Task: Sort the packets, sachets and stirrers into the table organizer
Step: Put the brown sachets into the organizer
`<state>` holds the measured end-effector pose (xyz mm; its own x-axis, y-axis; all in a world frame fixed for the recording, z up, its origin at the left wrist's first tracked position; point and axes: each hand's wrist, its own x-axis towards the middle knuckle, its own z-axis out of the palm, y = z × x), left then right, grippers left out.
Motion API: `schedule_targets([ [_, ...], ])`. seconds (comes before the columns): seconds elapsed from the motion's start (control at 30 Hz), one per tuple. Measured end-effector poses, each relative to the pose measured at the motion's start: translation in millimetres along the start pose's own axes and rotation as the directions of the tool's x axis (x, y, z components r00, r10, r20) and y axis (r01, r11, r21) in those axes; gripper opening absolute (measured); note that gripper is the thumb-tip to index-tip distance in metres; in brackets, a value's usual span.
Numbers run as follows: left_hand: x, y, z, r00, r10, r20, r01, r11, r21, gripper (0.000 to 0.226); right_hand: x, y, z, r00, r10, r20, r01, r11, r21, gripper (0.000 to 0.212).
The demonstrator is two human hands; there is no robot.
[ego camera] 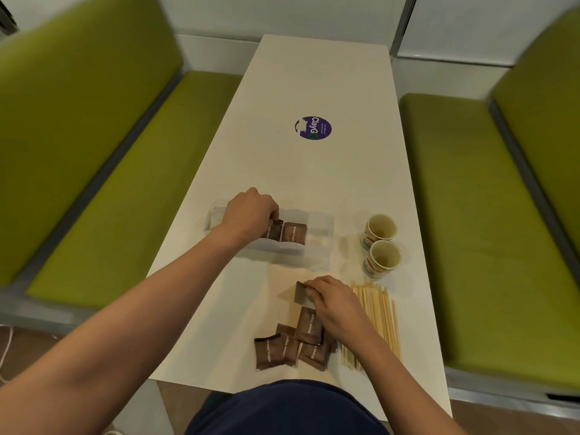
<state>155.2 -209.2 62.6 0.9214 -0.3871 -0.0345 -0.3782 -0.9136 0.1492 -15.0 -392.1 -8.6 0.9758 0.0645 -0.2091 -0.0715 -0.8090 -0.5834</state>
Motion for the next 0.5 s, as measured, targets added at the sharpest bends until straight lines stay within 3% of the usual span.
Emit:
schedule_targets([
  [0.13,-2.3,3.3,10.6,0.998,0.054,-0.025,-0.052,0.995,0.082,0.022,4.3,-5.3,-11.1,0.987,-0.019,-0.16,0.037,0.993,0.11,0.027],
  [0.23,-2.2,2.2,15.4,0.99,0.13,-0.06,-0.116,0.972,0.205,0.017,12.5,-18.1,-29.0,0.937,-0.012,-0.35,0.078,0.981,0.177,0.019],
  [0.3,-3.3,0.6,19.4,0.981,0.153,-0.122,-0.127,0.972,0.196,0.023,23.3,-28.0,-44.2,0.902,0.013,-0.432,0.094,0.969,0.227,0.015],
  [0.4,-10.0,-2.1,21.6,0.958,0.135,-0.252,-0.109,0.988,0.113,0.023,49.9,-38.7,-62.5,0.874,0.059,-0.481,0.096,0.951,0.292,0.01],
  [0.5,-24.9,-4.0,20.0,0.945,0.08,-0.316,-0.077,0.997,0.022,0.014,83.4,-38.7,-63.2,0.9,0.054,-0.432,0.057,0.969,0.24,0.012],
])
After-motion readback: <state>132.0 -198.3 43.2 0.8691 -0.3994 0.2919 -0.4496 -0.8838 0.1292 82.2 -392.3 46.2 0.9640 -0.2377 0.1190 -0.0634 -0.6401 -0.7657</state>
